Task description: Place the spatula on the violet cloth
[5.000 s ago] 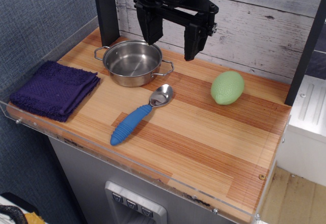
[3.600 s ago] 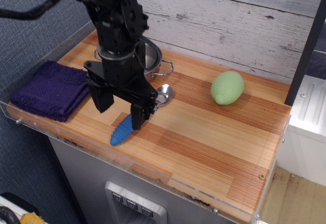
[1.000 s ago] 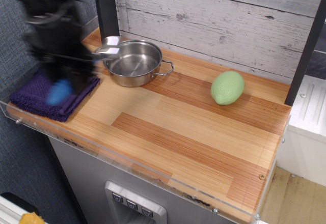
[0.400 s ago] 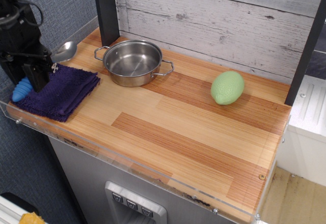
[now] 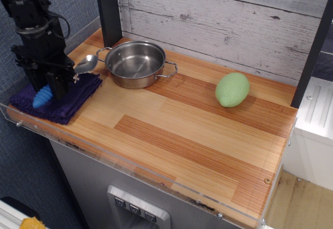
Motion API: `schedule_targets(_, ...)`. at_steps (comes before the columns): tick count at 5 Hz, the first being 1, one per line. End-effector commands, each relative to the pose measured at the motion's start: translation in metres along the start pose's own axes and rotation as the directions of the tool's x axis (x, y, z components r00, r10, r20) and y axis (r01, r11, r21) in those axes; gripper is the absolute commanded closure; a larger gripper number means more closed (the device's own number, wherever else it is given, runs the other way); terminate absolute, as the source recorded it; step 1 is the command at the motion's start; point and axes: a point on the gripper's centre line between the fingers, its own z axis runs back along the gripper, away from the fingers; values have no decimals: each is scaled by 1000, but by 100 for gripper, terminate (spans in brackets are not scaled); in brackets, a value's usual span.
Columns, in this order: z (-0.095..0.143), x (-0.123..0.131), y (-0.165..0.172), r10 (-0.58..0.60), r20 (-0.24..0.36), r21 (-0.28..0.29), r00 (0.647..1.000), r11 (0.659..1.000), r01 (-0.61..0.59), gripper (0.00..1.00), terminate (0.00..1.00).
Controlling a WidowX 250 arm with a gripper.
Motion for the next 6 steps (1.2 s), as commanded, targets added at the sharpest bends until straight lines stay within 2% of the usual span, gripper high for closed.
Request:
schedule_targets(1,-14,2,5,-4,-19,8,1000,1000,4,100,0)
schedule_targets(3,-16,-4,17,-1,-31,7,1000,1000,1,100,0)
schedule_targets(4,6,-6,5,17,17,16,1000,1000,-17,0,0)
schedule_targets(5,41,-10,-10,52,81,31,995,998,-54,0,0)
schedule_targets(6,73,-18,-33,71,131,21,989,997,-75,0,0)
